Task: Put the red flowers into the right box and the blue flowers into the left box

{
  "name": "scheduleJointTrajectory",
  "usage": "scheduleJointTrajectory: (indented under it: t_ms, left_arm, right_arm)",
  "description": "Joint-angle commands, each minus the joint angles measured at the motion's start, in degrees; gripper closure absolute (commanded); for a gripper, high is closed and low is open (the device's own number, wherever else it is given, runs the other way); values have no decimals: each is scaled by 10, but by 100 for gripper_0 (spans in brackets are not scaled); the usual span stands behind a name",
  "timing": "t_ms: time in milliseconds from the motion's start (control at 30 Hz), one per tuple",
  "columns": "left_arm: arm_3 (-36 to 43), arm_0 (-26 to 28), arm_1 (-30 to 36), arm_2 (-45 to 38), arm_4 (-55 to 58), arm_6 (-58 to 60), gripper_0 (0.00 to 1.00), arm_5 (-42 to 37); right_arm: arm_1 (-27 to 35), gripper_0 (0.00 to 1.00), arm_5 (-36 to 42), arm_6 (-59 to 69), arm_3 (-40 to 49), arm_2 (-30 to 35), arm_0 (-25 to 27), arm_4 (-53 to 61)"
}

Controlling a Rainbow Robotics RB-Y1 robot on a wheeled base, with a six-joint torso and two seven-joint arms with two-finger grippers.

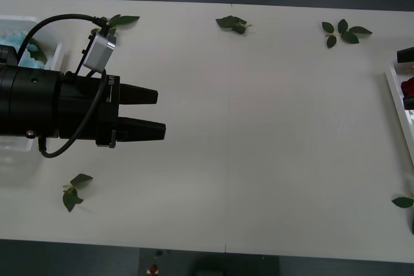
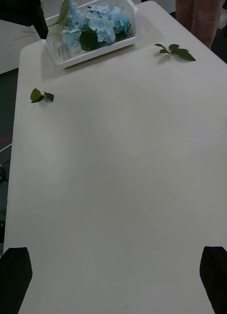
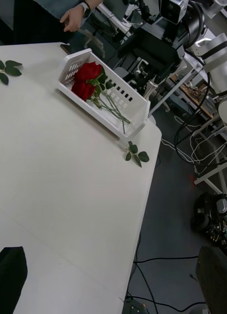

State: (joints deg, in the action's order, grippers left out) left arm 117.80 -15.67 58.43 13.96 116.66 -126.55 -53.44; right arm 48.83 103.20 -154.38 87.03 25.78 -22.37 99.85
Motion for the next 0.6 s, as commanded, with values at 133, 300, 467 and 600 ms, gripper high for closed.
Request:
scheduleJointTrajectory:
  t_ms: [133, 300, 467, 600]
  left_arm:
    - [13, -4, -2, -13, 3, -23, 0, 4]
    - [13, -4, -2, -13, 3, -23, 0, 4]
    - [13, -4, -2, -13, 3, -23, 0, 4]
    - [13, -4, -2, -13, 3, -23, 0, 4]
  right_arm:
    - [12, 0, 0, -6, 6, 14, -10, 6]
    - [12, 0, 0, -6, 6, 14, -10, 6]
    - [12, 0, 0, -6, 6, 14, -10, 6]
    - [12, 0, 0, -6, 6, 14, -10, 6]
